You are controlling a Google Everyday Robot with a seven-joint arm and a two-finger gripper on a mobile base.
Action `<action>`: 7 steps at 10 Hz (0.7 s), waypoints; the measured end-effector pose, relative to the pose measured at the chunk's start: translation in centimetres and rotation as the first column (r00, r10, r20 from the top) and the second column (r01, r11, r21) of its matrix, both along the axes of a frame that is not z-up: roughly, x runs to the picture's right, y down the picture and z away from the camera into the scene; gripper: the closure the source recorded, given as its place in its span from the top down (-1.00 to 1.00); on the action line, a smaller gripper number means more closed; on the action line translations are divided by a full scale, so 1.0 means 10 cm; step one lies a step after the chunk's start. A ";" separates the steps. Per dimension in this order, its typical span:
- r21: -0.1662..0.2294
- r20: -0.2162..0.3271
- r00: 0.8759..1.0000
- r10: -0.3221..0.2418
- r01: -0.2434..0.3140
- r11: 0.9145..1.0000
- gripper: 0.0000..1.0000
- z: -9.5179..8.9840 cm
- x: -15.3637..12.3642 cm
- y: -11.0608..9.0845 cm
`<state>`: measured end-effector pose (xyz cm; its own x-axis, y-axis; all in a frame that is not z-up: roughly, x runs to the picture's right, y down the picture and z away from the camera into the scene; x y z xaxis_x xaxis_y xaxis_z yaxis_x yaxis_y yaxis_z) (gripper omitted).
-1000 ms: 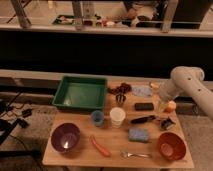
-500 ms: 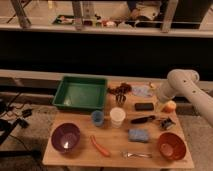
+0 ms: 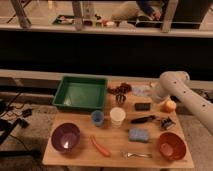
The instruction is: Wipe table surface with eraser
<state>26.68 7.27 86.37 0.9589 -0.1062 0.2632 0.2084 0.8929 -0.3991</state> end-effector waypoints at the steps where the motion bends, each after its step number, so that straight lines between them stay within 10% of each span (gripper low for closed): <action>1: 0.000 -0.005 1.000 -0.004 0.004 1.000 0.60 0.10 -0.06 0.01; 7: -0.015 -0.047 0.999 -0.012 0.012 1.000 0.60 0.60 -0.08 0.08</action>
<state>25.85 8.04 92.36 0.9688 -0.1141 0.2198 0.1998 0.8846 -0.4214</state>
